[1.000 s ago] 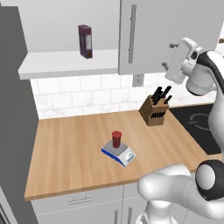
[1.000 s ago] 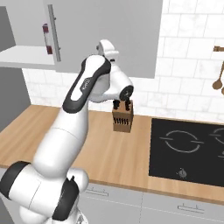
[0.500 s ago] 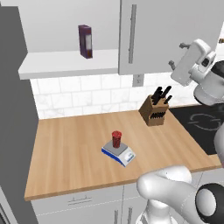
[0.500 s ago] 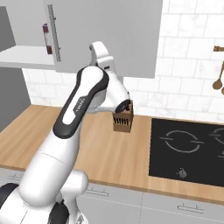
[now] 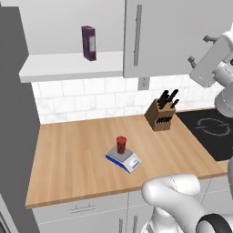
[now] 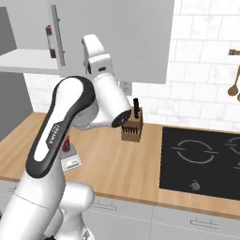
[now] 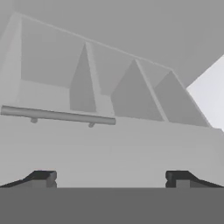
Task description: Pick the yogurt and place it on the digital scale for weighing, and close the cabinet.
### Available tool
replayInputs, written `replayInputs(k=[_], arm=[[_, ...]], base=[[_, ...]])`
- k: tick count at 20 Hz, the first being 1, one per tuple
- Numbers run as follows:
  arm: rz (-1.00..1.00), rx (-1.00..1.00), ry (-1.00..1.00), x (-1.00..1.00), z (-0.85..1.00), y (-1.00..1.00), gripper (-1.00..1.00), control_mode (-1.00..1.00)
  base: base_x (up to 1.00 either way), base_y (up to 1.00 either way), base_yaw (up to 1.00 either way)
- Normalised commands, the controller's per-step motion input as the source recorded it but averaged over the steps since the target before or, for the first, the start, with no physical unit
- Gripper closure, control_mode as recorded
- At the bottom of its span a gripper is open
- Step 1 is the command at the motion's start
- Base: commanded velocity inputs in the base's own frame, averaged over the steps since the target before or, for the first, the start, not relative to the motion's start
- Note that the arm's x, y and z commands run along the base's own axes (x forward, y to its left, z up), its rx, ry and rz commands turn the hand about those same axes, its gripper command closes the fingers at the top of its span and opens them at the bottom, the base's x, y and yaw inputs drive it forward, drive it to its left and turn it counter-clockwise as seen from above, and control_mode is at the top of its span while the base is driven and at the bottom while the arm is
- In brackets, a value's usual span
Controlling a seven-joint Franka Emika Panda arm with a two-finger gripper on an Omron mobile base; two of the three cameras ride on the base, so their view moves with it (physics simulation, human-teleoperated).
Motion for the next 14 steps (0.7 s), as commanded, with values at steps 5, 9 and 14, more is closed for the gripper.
replayInputs(k=[5,9,14], arm=[[-0.02,0.01,0.0,-1.0,-0.27,0.09,-1.0,-1.0],[-0.04,0.07,-0.02,-0.92,-0.5,0.0,-1.0,-1.0],[-0.03,0.0,-0.11,-0.39,-0.51,0.07,-1.0,-1.0]], base=[[0.0,0.0,0.0],[0.0,0.0,0.0],[0.0,0.0,0.0]])
